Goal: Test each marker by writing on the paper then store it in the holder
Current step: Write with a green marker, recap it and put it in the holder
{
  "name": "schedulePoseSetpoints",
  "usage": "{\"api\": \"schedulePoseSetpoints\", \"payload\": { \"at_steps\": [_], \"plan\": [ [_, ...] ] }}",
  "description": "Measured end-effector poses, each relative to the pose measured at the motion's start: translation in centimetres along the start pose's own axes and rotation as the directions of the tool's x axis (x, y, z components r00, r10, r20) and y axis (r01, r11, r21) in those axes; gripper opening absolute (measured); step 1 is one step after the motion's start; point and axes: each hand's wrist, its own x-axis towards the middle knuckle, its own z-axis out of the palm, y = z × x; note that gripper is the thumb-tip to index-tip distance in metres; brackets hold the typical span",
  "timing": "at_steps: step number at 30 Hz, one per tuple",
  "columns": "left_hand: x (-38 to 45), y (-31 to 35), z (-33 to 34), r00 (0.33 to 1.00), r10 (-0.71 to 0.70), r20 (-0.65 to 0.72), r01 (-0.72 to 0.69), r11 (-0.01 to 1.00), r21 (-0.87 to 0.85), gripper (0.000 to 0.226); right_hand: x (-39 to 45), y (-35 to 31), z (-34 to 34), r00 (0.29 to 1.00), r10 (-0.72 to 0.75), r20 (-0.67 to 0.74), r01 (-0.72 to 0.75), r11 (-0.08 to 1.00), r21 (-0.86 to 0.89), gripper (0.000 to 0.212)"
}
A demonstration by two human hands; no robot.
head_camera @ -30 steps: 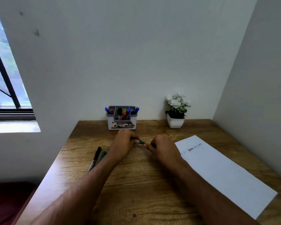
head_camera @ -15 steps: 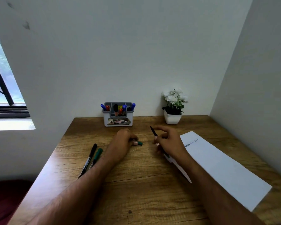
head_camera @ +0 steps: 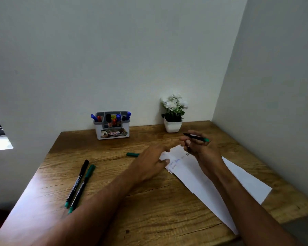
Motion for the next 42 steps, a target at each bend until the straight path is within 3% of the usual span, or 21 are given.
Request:
{"api": "schedulePoseSetpoints", "payload": {
  "at_steps": [5, 9, 12, 15, 21, 28, 34, 37, 42],
  "plan": [
    [0.4, 0.4, 2.2, 0.993, 0.030, 0.118, -0.028, 1.000, -0.014, 0.053, -1.4, 0.1, -1.0, 0.993, -0.031, -0.114, 0.009, 0.982, -0.187, 0.018],
    [0.6, -0.1, 2.8, 0.992, 0.047, 0.119, -0.046, 0.999, -0.013, 0.054, -1.9, 0.7, -1.2, 0.996, -0.054, -0.077, 0.026, 0.945, -0.325, 0.017],
    [0.5, -0.2, 2.9, 0.993, 0.057, 0.102, -0.057, 0.998, -0.010, 0.054, -1.9, 1.5, -1.0, 0.997, -0.039, -0.070, 0.005, 0.902, -0.431, 0.004],
    [0.4, -0.2, 3.0, 0.994, 0.062, 0.092, -0.062, 0.998, -0.004, 0.055, -1.7, 2.5, -0.9, 0.994, -0.037, -0.103, -0.024, 0.843, -0.537, 0.008],
    [0.4, -0.2, 2.9, 0.993, 0.083, 0.084, -0.082, 0.997, -0.015, 0.052, -1.8, 2.6, -0.5, 0.998, -0.061, 0.003, 0.046, 0.734, -0.678, 0.017],
    [0.4, -0.3, 3.0, 0.993, 0.096, 0.069, -0.095, 0.995, -0.018, 0.050, -1.4, 3.4, -0.7, 0.992, -0.124, -0.016, 0.078, 0.715, -0.694, 0.005],
    [0.3, -0.2, 3.0, 0.991, 0.109, 0.074, -0.107, 0.994, -0.021, 0.053, -1.0, 4.2, -1.0, 0.995, -0.087, -0.043, 0.030, 0.698, -0.715, 0.016],
    [0.3, 0.0, 2.9, 0.988, 0.136, 0.073, -0.135, 0.991, -0.017, 0.045, -1.4, 3.7, -0.6, 0.998, -0.059, -0.029, 0.022, 0.712, -0.702, 0.003],
    [0.3, 0.0, 2.9, 0.988, 0.134, 0.076, -0.134, 0.991, -0.005, 0.044, -1.7, 3.2, -0.3, 0.998, -0.066, 0.001, 0.047, 0.704, -0.709, 0.015]
  ]
}}
